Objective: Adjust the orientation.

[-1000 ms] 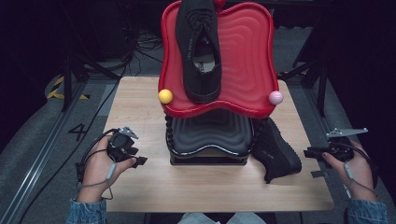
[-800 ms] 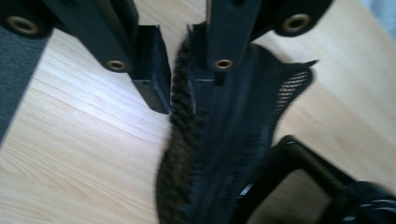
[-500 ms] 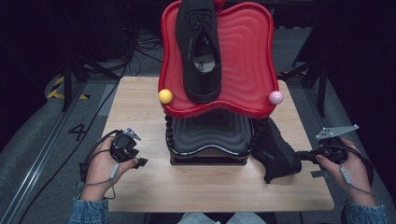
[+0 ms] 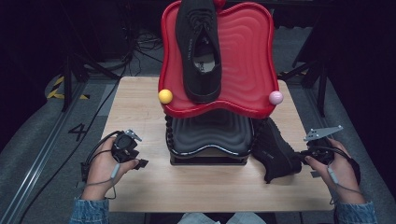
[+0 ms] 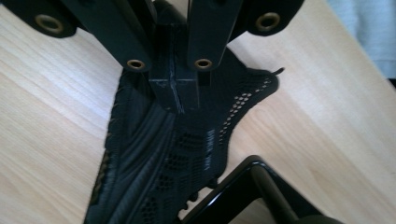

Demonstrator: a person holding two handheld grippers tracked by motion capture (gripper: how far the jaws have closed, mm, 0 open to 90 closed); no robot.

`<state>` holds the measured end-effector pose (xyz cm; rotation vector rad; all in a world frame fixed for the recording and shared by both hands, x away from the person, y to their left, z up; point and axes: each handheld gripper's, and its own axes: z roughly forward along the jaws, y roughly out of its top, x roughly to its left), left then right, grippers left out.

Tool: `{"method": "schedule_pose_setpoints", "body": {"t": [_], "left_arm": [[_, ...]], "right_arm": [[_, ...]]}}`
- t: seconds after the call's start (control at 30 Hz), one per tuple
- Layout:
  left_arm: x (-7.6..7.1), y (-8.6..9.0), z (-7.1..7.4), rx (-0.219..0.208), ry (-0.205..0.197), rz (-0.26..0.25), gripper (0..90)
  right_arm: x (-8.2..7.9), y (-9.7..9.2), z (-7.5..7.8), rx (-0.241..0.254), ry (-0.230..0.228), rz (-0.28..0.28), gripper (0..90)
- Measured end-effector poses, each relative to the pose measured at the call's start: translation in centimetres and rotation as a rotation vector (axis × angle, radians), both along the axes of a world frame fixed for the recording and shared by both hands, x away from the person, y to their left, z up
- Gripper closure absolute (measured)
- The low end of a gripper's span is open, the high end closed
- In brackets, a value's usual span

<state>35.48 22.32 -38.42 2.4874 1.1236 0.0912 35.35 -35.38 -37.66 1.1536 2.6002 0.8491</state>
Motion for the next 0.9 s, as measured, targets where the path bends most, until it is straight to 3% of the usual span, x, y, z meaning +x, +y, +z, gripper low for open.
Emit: {"method": "schedule_pose_setpoints", "body": {"t": [0.3, 0.5, 0.9], "left_arm": [[0.0, 0.1, -0.1, 0.002, -0.001, -0.004, 45.0], [-0.3, 0.2, -0.2, 0.006, -0.001, 0.001, 45.2], [-1.0, 1.0, -0.4, 0.01, 0.009, 0.027, 45.2]], "right_arm": [[0.4, -0.1, -0.5, -0.024, -0.004, -0.014, 90.0], [0.7, -1.1, -0.5, 0.001, 0.007, -0.036, 90.0], [1.4, -2.8, 0.2, -0.035, -0.013, -0.109, 90.0]]}}
